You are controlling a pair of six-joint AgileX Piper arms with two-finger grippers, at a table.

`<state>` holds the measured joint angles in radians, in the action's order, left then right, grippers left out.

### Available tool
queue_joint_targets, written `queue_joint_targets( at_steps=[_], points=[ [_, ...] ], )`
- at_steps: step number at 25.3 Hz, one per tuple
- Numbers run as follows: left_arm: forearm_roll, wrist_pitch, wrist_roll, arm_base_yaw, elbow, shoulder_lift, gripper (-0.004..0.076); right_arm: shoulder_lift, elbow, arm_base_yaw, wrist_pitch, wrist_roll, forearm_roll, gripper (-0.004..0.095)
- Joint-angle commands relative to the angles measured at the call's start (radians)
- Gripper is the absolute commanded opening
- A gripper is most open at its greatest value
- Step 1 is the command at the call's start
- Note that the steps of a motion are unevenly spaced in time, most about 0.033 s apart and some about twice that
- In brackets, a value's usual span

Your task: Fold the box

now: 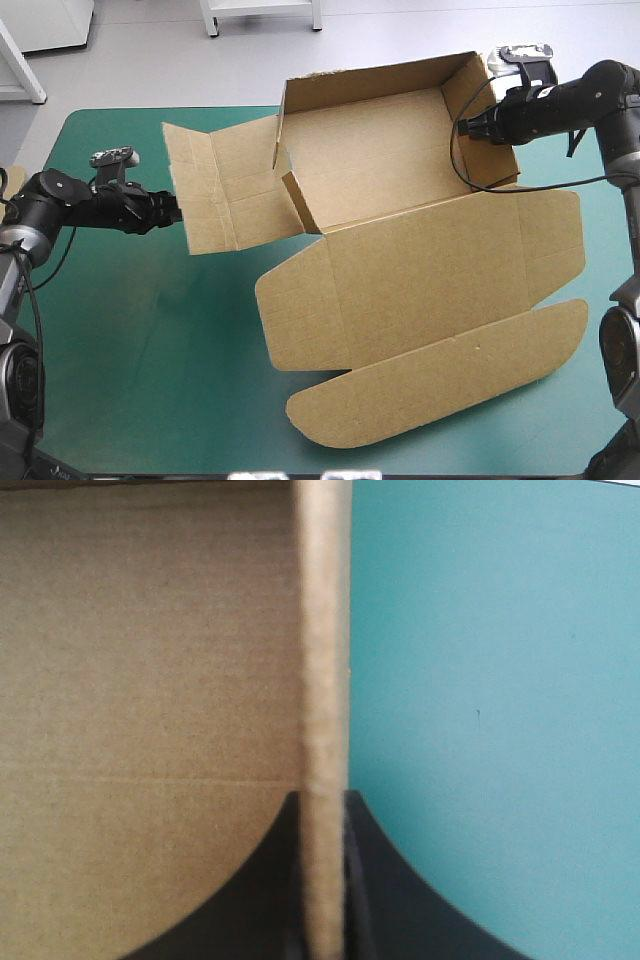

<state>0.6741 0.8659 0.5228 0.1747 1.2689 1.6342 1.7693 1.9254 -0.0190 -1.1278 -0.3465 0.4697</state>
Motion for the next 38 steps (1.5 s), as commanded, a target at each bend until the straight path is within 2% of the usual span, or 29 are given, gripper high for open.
queue_joint_targets(
  at_steps=[1,5,7,14,23,25,28,32,38],
  points=[
    [0.262,-0.01,0.148,-0.002,0.035,-0.005,0.0364,-0.057,0.03,-0.008,0.038,-0.005,0.084,-0.0017],
    [0.515,0.082,0.304,-0.002,0.035,0.036,0.0364,-0.057,0.03,-0.008,0.057,-0.008,0.098,-0.0017],
    [0.631,0.161,0.363,-0.002,0.035,0.056,0.0365,-0.057,0.03,-0.008,0.064,-0.008,0.098,-0.0017],
    [0.967,0.429,0.471,-0.005,0.035,0.082,0.0365,-0.045,0.03,-0.008,0.07,-0.008,0.083,-0.0017],
    [1.154,0.434,0.441,-0.087,0.035,0.072,0.0371,-0.005,0.03,-0.008,0.089,-0.008,0.083,-0.0017],
    [1.162,0.434,0.443,-0.109,0.04,0.072,0.0388,-0.001,0.03,-0.008,0.096,-0.008,0.077,-0.0017],
    [1.17,0.432,0.443,-0.153,0.082,0.059,0.0467,0.01,0.03,-0.008,0.102,-0.008,0.064,-0.0017],
    [1.168,0.432,0.393,-0.177,0.179,0.038,0.0488,0.012,0.03,-0.008,0.11,-0.006,0.064,-0.0017],
    [0.899,0.399,0.255,-0.256,0.272,0.04,0.0488,0.012,0.03,-0.008,0.112,0.018,0.06,-0.0017]
  ],
)
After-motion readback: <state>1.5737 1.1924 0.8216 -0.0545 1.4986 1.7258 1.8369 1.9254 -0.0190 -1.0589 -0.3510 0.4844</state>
